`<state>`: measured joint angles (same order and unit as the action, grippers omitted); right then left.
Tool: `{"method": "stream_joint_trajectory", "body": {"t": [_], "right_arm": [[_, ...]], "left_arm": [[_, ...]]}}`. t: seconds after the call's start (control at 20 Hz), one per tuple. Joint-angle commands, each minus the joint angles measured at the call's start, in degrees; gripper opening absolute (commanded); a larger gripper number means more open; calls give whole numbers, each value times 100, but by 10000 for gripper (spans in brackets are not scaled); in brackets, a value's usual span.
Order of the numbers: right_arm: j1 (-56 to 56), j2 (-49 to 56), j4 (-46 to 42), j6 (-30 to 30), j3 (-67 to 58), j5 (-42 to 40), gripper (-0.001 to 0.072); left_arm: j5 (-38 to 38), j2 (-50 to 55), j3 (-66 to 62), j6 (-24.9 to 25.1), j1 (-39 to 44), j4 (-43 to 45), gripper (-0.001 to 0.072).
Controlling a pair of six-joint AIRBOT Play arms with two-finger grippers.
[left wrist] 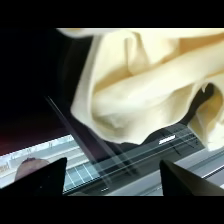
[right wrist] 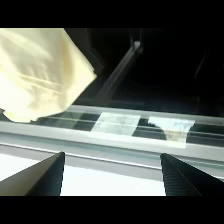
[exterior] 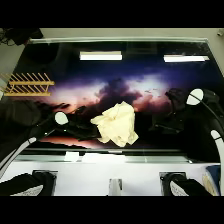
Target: Fold the shirts.
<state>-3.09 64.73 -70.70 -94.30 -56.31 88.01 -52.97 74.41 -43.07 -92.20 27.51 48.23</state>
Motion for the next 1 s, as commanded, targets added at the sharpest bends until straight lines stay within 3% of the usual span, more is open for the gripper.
{"method": "stream_joint_trajectory", "body": {"t": [0.0,0.05,0.25,0.3,0.35,0.45,0.5,0.55,0.7,0.95], "right_arm": [[-4,4,201,114,568,-197,607],[-4,4,238,114,691,-245,607],[-4,4,540,280,1058,-466,607],[-4,4,651,330,1191,-627,607],[-4,4,804,328,1368,-844,607],[-4,4,1231,348,1725,-1274,607],[-4,4,1419,402,1867,-1449,607],[-4,4,1515,417,1969,-1606,607],[-4,4,1644,380,2271,-2179,607],[-4,4,2352,369,2603,-3023,605]], "left_arm": [[920,138,127,-2,323,-570,683],[1071,151,127,-4,319,-636,595],[1224,328,127,-2,321,-675,588],[1224,378,127,-4,321,-675,552],[1220,398,127,-2,319,-675,415],[1163,404,127,0,317,-669,330],[1084,404,127,4,317,-664,129],[1069,404,127,63,317,-667,34],[984,391,118,306,315,-667,32],[728,345,101,304,313,-667,31]]}}
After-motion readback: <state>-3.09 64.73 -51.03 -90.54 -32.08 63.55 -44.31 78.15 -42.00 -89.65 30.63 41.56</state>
